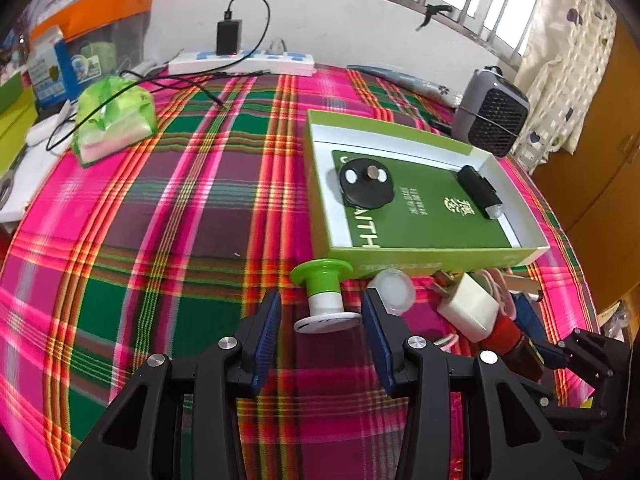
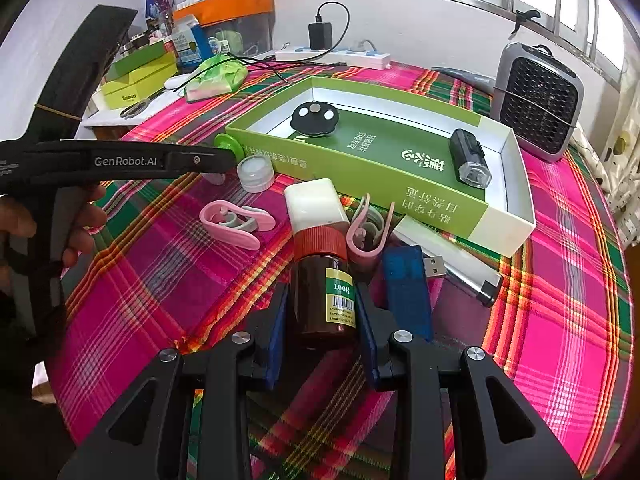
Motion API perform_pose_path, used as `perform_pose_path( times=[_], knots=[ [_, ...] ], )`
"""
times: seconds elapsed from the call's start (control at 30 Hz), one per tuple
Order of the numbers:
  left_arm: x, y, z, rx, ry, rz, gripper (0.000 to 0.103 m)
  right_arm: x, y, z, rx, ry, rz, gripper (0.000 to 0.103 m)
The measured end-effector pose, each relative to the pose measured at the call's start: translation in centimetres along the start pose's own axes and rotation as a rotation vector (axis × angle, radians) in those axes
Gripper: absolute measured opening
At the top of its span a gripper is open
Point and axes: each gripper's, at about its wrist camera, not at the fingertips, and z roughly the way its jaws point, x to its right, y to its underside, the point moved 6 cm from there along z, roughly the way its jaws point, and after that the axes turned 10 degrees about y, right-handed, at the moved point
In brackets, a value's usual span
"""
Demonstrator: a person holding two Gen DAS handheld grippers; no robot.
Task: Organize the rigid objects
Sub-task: 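Grasp green-white suction holder with left tool while right tool grasps brown bottle, then carry suction holder in left tool while right tool carries bottle over green box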
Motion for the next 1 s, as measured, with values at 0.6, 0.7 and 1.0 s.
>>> perform_pose_path(
  times=[0.6,0.7,1.0],
  knots=[
    [-1.6,-0.6,0.4,0.016,-0.030,-0.036,0.040,0.1,0.0,0.0,0.001,0.005,-0.004,0.033],
    [-1.7,-0.5,0.3,0.017,-0.038,-0.037,0.037,0.1,0.0,0.0,0.001,0.006,-0.004,0.033],
    [-1.9,-0.4,0.1,0.023,-0.034,-0.047,0.033,0.1,0.0,0.0,0.001,0.006,-0.004,0.033]
  ],
)
